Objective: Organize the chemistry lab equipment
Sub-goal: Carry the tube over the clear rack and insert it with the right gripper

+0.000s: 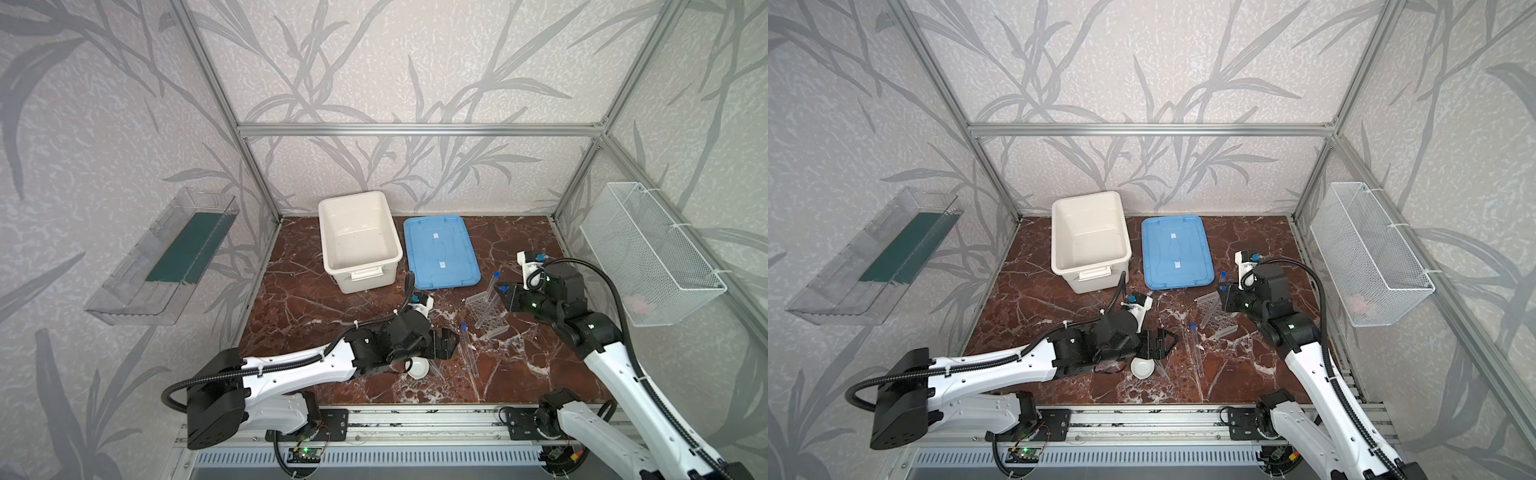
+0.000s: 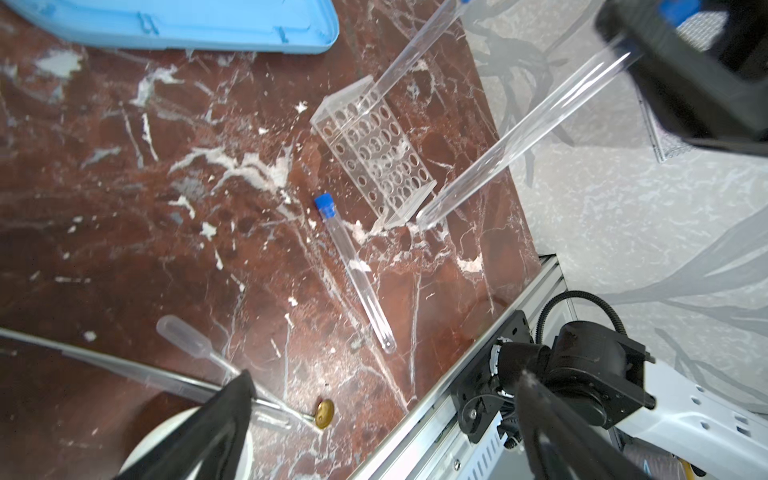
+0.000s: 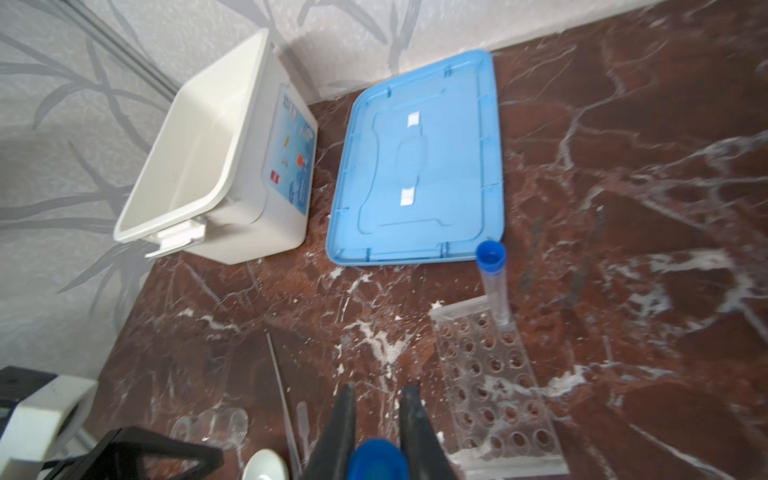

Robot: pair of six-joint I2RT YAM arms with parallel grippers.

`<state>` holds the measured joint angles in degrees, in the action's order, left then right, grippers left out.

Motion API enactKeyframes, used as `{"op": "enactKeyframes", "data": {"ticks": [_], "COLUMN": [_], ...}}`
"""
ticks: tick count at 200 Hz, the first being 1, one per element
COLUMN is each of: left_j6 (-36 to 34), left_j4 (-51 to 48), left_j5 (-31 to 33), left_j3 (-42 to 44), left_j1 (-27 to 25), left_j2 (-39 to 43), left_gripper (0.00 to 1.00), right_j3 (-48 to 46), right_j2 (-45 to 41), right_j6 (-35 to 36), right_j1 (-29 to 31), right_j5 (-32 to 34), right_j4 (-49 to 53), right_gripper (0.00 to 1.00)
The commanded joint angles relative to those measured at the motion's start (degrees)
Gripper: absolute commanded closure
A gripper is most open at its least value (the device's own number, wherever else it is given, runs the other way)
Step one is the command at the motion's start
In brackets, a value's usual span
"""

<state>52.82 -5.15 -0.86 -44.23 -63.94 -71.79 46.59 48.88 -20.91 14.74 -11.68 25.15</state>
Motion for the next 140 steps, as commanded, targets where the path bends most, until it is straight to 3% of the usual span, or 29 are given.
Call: {"op": "enactKeyframes", "data": {"ticks": [1, 51, 94, 140], "left_j6": [-0.72, -7.84, -5.81, -7.47], "left_j4": [-3.29, 5.40, 7.59, 5.83], "left_j5": [1.46, -0.62, -1.70, 1.29], "left_j3": [-2.57, -12.74, -17.58, -18.69], "left_j1": [0.20, 0.51, 0.50, 0.63], "left_j2": [-1.03, -12.94, -22.20, -23.37], "left_gripper": [0.01, 0.01, 0.01, 0.01], "right_j3": [-1.25, -6.33, -8.67, -12.64], "right_j2": [-0.78, -1.63, 2.06, 3.55], "right_j6": [3.73, 7.55, 8.23, 10.83], "right_j1": [0.20, 0.12, -0.24, -0.33], "right_j5": [10.51, 20.11, 20.15, 19.91], "right_j4": [-1.99, -13.13, -20.73, -30.22], "right_gripper": [0.81, 0.80, 0.80, 0.79]}}
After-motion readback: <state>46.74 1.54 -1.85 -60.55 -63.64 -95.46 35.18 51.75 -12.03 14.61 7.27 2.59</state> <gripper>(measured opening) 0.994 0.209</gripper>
